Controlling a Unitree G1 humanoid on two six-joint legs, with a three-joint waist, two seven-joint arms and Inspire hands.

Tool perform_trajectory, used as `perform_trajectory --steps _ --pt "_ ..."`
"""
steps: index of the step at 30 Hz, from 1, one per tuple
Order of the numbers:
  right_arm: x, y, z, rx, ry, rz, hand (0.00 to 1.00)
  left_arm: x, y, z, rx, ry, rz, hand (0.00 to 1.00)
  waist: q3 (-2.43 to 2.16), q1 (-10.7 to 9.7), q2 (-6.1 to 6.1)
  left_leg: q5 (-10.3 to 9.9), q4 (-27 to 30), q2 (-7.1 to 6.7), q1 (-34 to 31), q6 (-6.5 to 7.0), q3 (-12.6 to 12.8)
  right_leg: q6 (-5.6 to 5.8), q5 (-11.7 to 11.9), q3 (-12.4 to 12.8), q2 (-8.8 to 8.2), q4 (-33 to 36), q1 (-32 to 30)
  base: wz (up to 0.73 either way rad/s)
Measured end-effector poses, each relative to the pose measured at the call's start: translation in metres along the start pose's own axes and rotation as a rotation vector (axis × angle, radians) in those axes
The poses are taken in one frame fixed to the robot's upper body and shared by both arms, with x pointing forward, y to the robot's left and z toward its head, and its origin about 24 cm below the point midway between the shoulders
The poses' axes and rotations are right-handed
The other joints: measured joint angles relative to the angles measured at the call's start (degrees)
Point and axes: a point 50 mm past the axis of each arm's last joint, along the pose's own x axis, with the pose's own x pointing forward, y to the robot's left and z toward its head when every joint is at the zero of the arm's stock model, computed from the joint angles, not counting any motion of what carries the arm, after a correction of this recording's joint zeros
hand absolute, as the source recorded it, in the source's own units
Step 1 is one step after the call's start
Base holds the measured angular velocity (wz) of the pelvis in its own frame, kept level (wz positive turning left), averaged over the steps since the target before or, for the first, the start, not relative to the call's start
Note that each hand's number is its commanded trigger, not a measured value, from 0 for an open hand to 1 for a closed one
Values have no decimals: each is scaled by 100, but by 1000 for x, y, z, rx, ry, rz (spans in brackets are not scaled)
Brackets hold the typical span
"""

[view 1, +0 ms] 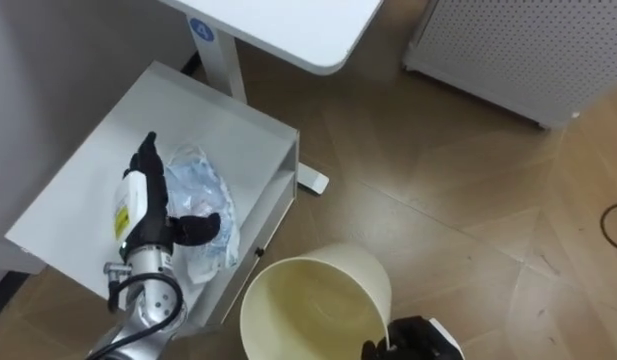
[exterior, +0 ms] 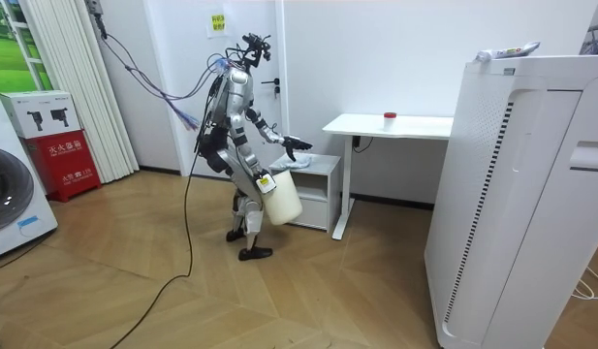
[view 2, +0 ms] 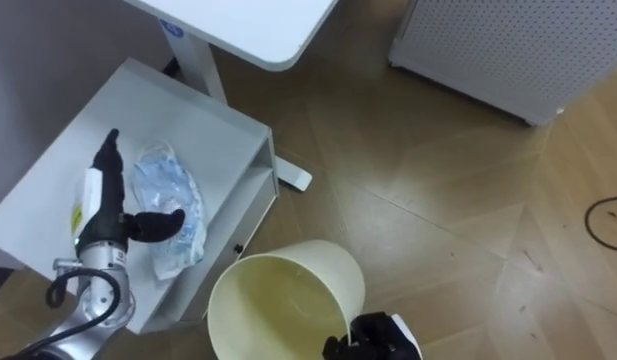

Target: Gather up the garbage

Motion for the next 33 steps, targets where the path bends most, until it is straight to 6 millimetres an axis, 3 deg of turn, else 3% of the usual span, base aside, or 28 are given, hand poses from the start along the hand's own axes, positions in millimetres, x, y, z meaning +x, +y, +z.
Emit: perform_trajectory --steps 11,12,13,18,33 --pt "3 1 6 33 -14 34 100 -1 -10 0 194 -63 -180 0 39 -127 1 -38 24 67 -113 13 2 0 0 -67 1 -10 -80 -1" --pt "3 1 7 30 -15 36 100 0 -10 -1 208 -63 -196 8 48 -127 15 -39 22 71 -109 13 3 0 0 -70 2 -16 -71 0" --pt "3 1 8 29 -12 37 100 0 -11 -2 219 -63 -205 100 51 -133 20 -39 22 71 -105 13 3 0 0 -72 0 -15 -66 0" --pt "4 1 9 28 -10 48 100 -6 -18 -10 287 -34 -330 100 60 -182 37 -40 -8 70 -69 12 31 0 0 -27 -16 -61 -61 -2" --pt "3 2 7 7 0 28 100 -5 -17 -16 313 22 -391 100 30 -74 99 -29 -179 -28 186 11 182 7 17 -16 -100 -98 53 -3"
